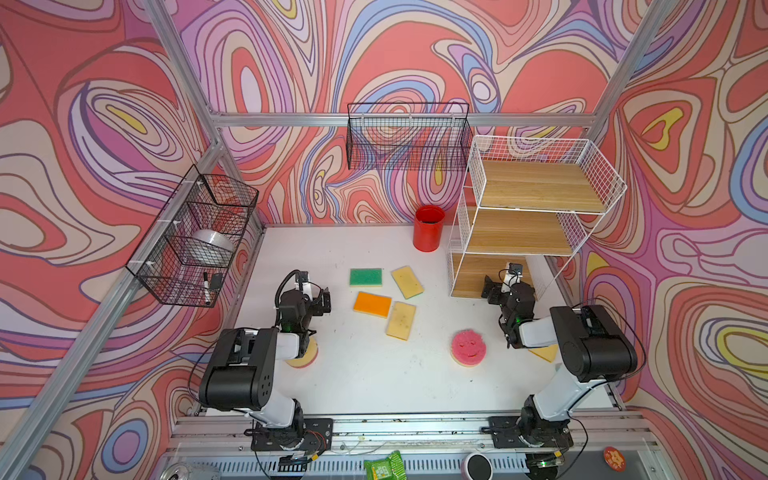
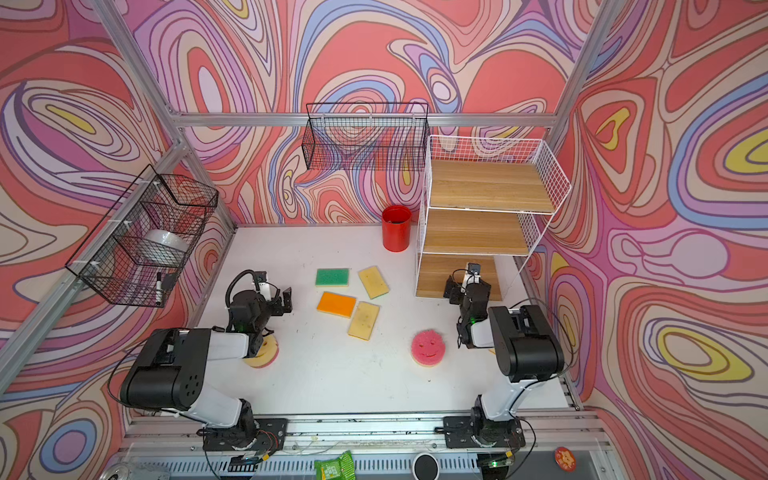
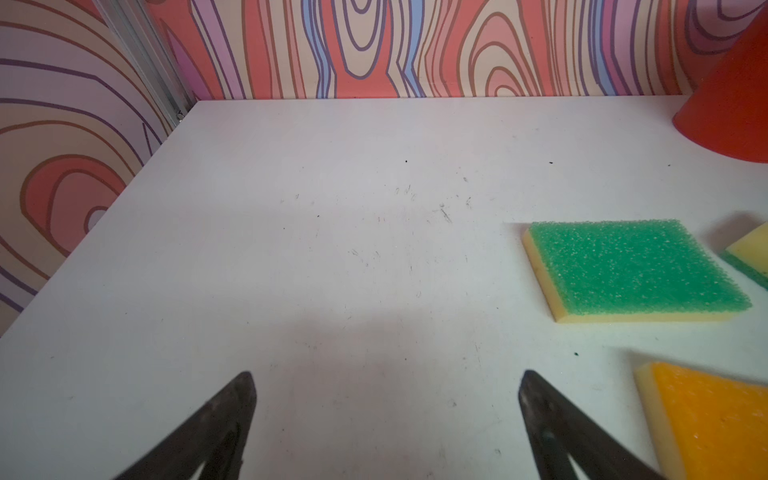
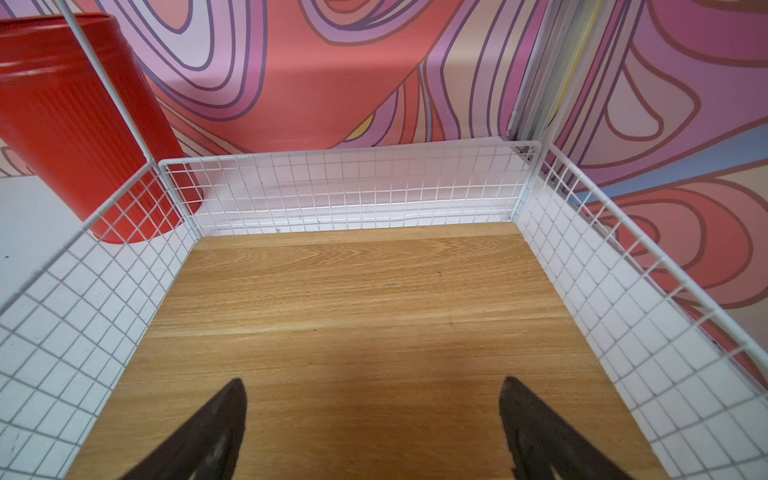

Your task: Place and organize the cleaning sponges onto the shelf

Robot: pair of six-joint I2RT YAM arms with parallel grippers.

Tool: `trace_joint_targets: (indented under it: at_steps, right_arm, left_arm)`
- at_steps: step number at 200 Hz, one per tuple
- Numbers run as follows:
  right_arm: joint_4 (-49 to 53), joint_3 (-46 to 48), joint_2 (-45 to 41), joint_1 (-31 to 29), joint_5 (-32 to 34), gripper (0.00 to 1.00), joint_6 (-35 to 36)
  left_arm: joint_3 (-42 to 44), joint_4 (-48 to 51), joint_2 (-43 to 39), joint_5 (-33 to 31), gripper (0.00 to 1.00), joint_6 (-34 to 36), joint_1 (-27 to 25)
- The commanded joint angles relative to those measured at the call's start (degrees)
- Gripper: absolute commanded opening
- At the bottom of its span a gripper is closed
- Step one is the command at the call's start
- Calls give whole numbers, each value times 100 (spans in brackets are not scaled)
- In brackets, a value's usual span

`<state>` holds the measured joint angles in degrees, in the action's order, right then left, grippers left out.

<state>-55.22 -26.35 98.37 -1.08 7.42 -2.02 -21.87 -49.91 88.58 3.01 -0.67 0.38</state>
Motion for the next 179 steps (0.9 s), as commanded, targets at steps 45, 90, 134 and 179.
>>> trace_joint_targets:
  at_steps: [45,90,134,179]
  right_arm:
    - [38,-46,-19,9,-39,98,20]
    - [38,-46,-19,3,-39,98,18]
    - [51,-55,-19,3,-53,98,10]
    - [64,-55,-19,6,-51,98,9]
  left_arm:
    - [47,-90,-56,75,100,23,31]
    - [49,-82,-49,78,100,15,32]
    - [36,-67,-44,54,100,31,32]
    - [59,-113,-49,-323,100,-138,32]
